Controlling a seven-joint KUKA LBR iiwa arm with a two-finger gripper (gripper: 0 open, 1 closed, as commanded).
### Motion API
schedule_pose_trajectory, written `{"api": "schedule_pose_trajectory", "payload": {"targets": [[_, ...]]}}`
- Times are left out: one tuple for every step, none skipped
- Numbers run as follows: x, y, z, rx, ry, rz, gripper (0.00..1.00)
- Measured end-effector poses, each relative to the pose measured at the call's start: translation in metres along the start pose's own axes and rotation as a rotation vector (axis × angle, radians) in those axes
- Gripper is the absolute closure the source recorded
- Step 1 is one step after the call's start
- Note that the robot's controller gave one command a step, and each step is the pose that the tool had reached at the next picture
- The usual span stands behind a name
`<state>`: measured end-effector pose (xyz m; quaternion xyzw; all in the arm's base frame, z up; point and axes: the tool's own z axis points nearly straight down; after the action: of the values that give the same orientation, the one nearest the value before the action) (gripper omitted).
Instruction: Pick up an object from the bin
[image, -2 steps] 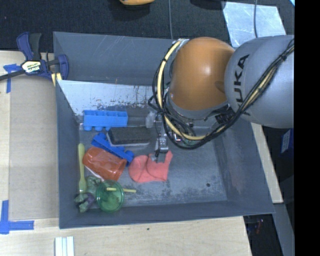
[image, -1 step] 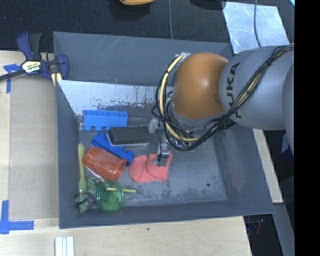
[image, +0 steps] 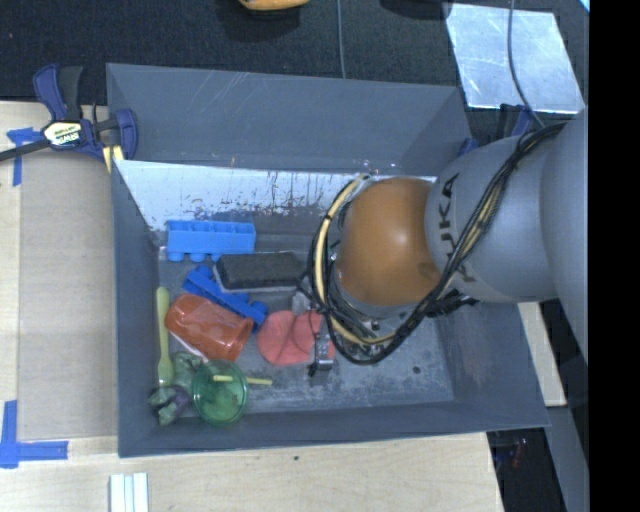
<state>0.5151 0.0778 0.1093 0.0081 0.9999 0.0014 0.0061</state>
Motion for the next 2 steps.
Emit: {"api": "schedule_pose_trajectory", "payload": {"targets": [[-0.0541,-0.0434,0.0367,0.002,-0.005,0.152,1.0],[-0.054,-0.0433,0.0367,0.002,-0.005,0.152,1.0]]}}
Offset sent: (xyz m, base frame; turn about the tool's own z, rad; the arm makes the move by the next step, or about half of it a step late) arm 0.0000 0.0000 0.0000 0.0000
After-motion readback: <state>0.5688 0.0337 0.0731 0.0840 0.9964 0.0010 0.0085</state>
